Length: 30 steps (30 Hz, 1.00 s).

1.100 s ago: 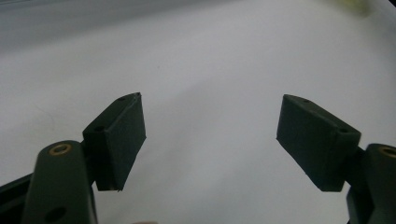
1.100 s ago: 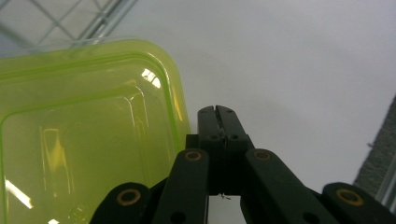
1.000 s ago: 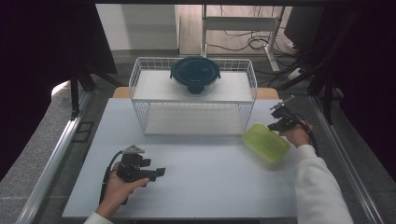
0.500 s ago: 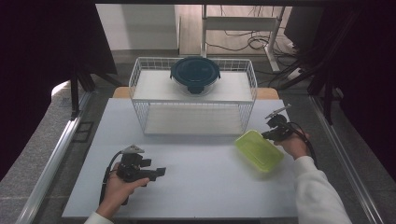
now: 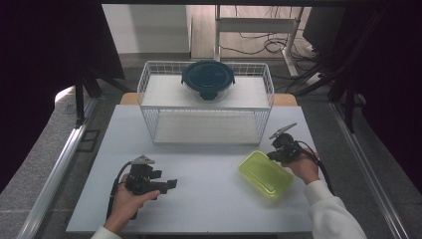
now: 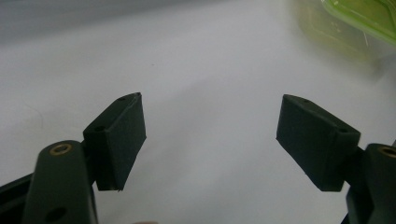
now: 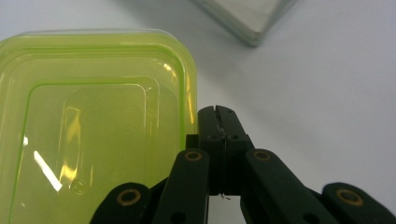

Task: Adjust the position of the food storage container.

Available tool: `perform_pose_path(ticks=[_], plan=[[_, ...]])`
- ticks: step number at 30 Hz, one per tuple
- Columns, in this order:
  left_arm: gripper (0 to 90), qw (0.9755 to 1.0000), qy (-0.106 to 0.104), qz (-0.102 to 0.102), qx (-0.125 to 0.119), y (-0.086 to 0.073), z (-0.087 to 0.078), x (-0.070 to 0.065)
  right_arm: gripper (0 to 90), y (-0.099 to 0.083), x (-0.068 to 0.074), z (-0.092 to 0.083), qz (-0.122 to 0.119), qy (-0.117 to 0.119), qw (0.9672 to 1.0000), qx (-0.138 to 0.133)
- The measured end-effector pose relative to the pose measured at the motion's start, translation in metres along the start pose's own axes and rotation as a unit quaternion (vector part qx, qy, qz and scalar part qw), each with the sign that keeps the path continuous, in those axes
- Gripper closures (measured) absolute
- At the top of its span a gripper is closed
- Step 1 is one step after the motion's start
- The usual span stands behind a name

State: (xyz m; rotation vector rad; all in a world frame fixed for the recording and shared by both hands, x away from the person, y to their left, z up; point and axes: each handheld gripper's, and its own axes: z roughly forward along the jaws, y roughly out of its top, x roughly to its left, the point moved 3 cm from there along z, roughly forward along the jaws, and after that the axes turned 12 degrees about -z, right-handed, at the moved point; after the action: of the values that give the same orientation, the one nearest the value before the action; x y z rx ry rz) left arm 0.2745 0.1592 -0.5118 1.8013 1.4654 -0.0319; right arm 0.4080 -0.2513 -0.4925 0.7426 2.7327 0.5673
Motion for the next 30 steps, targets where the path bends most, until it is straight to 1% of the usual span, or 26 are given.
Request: perform_pose_path(ticks=[4,8,11,13,15,17,21,23,24,25,26,28,30], plan=[[23.2,1.0,0.004,-0.003,-0.001,-0.001,-0.001,0.002,89.0,0.004,0.014,0.001,-0.011,0.012,0.9998,-0.007],[23.2,1.0,0.004,-0.005,-0.002,-0.001,-0.002,0.003,89.0,0.006,0.021,0.003,-0.011,0.018,0.9997,-0.015],[23.2,1.0,0.005,-0.005,-0.002,-0.001,-0.002,0.005,89.0,0.007,0.023,0.003,-0.014,0.022,0.9995,-0.017],[23.2,1.0,0.005,-0.006,-0.001,-0.001,-0.002,0.005,89.0,0.008,0.026,0.003,-0.011,0.03,0.9993,-0.02],[23.2,1.0,0.006,-0.005,0.0,-0.001,-0.002,0.005,89.0,0.01,0.032,0.004,-0.012,0.039,0.999,-0.021],[23.2,1.0,0.006,-0.005,0.0,-0.001,-0.002,0.005,89.0,0.013,0.039,0.005,-0.023,0.042,0.9987,-0.02],[23.2,1.0,0.005,-0.004,0.001,-0.002,-0.002,0.004,89.0,0.018,0.049,0.006,-0.035,0.049,0.998,-0.022],[23.2,1.0,0.005,-0.004,0.0,-0.002,-0.002,0.004,89.0,0.018,0.051,0.006,-0.036,0.046,0.9981,-0.021],[23.2,1.0,0.006,-0.004,0.001,-0.001,-0.002,0.004,89.0,0.017,0.05,0.004,-0.034,0.041,0.9983,-0.025],[23.2,1.0,0.007,-0.003,0.001,-0.001,-0.003,0.005,89.0,0.016,0.048,0.0,-0.026,0.029,0.9988,-0.03],[23.2,1.0,0.008,-0.004,0.0,-0.001,-0.003,0.006,89.0,0.015,0.046,-0.006,-0.016,0.016,0.9991,-0.037],[23.2,0.9999,0.008,-0.006,-0.001,-0.001,-0.004,0.007,88.9,0.01,0.042,-0.022,0.006,0.001,0.9983,-0.058],[23.2,0.9999,0.011,-0.005,-0.002,-0.001,-0.005,0.008,89.0,-0.001,0.04,-0.038,0.023,-0.014,0.9974,-0.068]])
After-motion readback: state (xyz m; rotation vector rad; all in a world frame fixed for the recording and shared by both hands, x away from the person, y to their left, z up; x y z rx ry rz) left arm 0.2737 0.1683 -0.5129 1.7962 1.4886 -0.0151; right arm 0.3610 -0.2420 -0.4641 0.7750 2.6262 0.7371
